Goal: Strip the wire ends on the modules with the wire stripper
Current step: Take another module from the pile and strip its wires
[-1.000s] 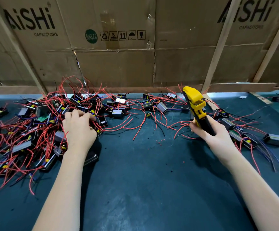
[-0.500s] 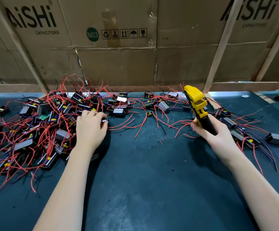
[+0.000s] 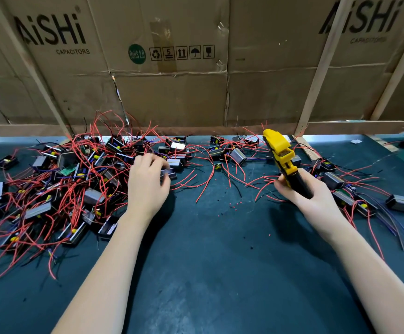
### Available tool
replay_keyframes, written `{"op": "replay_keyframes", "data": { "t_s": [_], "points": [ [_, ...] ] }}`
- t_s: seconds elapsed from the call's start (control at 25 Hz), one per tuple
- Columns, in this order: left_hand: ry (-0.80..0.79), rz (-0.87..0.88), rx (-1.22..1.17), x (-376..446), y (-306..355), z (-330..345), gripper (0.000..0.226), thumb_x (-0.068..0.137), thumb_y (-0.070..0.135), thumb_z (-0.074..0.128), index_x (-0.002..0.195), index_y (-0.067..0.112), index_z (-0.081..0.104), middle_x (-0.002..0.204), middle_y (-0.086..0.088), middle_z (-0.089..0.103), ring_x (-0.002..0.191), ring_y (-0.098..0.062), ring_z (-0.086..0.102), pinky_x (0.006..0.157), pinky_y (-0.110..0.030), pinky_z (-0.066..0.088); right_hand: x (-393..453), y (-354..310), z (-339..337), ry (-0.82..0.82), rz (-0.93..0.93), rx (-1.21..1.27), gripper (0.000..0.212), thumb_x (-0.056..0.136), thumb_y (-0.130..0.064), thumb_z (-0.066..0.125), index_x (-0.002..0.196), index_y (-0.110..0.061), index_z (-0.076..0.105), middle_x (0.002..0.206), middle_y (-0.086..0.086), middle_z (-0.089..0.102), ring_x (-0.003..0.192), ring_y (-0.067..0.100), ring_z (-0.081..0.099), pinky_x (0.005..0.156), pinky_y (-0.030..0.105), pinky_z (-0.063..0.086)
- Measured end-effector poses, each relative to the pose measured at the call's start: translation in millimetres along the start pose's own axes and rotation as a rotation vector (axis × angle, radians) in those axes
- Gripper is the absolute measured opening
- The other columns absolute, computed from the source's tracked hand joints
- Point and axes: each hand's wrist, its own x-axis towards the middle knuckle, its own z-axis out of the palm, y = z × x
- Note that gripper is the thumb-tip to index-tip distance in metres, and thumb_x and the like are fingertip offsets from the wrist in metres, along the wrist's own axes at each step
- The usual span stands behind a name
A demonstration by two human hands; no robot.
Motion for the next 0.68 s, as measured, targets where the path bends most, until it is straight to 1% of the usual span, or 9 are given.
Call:
{"op": "replay_keyframes", "data": {
  "t_s": [0.08,0.16,0.2,0.28,0.32,0.44,0.56,0.64,0.68],
  "points": [
    [-0.134,0.054,0.01,6.7,8.2,12.2,0.032,0.084,0.002,0.061,0.116,0.004,0.061,0.117,-0.014,0.061,0.111,-0.037,0.051,0.092,-0.043,0.042,-0.7,1.0,1.4,-0.009,0.009,-0.015,0.025,0.075,-0.045,0.068,0.089,-0.025,0.063,0.078,-0.014,0.063,0.077,0.004,0.056,0.075,0.017,0.042],
    [-0.299,-0.013,0.077,14.0,12.0,25.0,0.045,0.093,0.011,0.054,0.137,0.008,0.047,0.141,-0.011,0.05,0.128,-0.034,0.043,0.101,-0.045,0.038,0.1,2.4,2.9,-0.023,0.009,-0.026,0.032,0.073,-0.05,0.069,0.089,-0.023,0.063,0.079,-0.011,0.063,0.079,0.007,0.055,0.079,0.027,0.042],
    [-0.332,-0.044,0.133,16.8,11.8,30.0,0.046,0.096,0.016,0.051,0.141,0.01,0.042,0.144,-0.009,0.047,0.13,-0.032,0.041,0.101,-0.045,0.037,0.5,2.9,3.4,-0.027,0.006,-0.034,0.034,0.073,-0.052,0.072,0.089,-0.023,0.063,0.08,-0.008,0.063,0.079,0.009,0.055,0.079,0.03,0.042],
    [-0.328,-0.074,0.202,21.4,10.0,34.0,0.042,0.096,0.023,0.053,0.136,0.011,0.044,0.135,-0.009,0.052,0.123,-0.033,0.045,0.095,-0.045,0.039,1.3,4.3,4.1,-0.025,-0.002,-0.056,0.033,0.076,-0.052,0.076,0.088,-0.025,0.062,0.082,-0.001,0.064,0.079,0.016,0.056,0.078,0.032,0.042],
    [-0.317,-0.095,0.228,23.4,9.0,34.2,0.04,0.095,0.024,0.056,0.132,0.011,0.046,0.13,-0.01,0.054,0.119,-0.034,0.047,0.093,-0.045,0.04,1.6,5.1,3.7,-0.024,-0.004,-0.066,0.028,0.075,-0.049,0.073,0.088,-0.026,0.062,0.083,0.002,0.064,0.079,0.018,0.056,0.078,0.032,0.042],
    [-0.288,-0.156,0.272,19.6,4.6,30.5,0.035,0.091,0.023,0.062,0.123,0.011,0.054,0.119,-0.013,0.057,0.113,-0.035,0.047,0.09,-0.043,0.04,1.3,5.6,4.3,-0.039,-0.011,-0.069,0.023,0.079,-0.045,0.076,0.086,-0.027,0.062,0.081,-0.003,0.064,0.078,0.015,0.056,0.078,0.032,0.043],
    [-0.172,-0.173,0.095,16.0,3.0,17.6,0.022,0.088,0.016,0.066,0.11,0.013,0.067,0.108,-0.012,0.061,0.107,-0.035,0.049,0.089,-0.04,0.038,1.5,4.5,5.3,-0.025,-0.006,-0.078,0.031,0.07,-0.051,0.069,0.086,-0.026,0.062,0.078,-0.01,0.064,0.076,0.008,0.055,0.077,0.026,0.043],
    [-0.071,-0.163,-0.141,19.1,7.1,3.3,0.017,0.086,0.01,0.068,0.102,0.015,0.072,0.103,-0.007,0.067,0.101,-0.029,0.057,0.092,-0.034,0.039,2.1,4.1,5.8,-0.022,-0.009,-0.077,0.033,0.069,-0.053,0.067,0.086,-0.026,0.062,0.078,-0.011,0.064,0.076,0.006,0.056,0.075,0.02,0.042],
    [-0.028,-0.19,-0.295,21.6,9.7,-4.3,0.017,0.085,0.007,0.069,0.098,0.015,0.073,0.1,-0.004,0.069,0.095,-0.022,0.06,0.09,-0.026,0.042,2.1,4.1,5.7,-0.023,-0.012,-0.075,0.033,0.069,-0.054,0.067,0.086,-0.026,0.062,0.079,-0.011,0.064,0.076,0.006,0.056,0.074,0.018,0.042]
  ]
}}
